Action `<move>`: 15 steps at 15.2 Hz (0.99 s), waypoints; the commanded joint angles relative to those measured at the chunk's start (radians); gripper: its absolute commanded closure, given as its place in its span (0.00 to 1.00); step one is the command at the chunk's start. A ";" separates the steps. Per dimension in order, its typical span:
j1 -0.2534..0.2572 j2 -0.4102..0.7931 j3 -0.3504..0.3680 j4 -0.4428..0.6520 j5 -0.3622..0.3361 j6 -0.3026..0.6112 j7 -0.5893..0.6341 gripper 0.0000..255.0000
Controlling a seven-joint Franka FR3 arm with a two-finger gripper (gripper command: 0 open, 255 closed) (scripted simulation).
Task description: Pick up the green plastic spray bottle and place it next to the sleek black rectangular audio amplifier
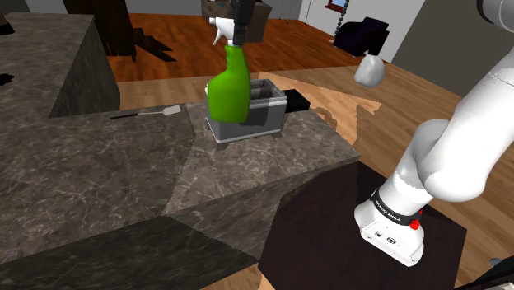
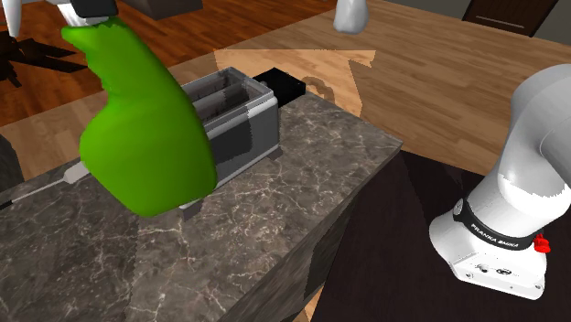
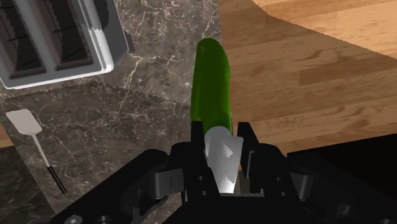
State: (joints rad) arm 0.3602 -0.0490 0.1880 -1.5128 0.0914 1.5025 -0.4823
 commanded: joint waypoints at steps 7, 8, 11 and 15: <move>0.004 0.061 0.004 0.193 -0.010 -0.132 0.018 1.00; 0.005 0.071 0.005 0.220 -0.012 -0.149 0.021 1.00; 0.008 0.100 0.008 0.297 -0.017 -0.197 0.028 1.00; -0.048 0.018 -0.045 0.199 0.001 -0.189 -0.075 1.00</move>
State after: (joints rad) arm 0.3263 -0.0168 0.1568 -1.3047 0.0893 1.3208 -0.5306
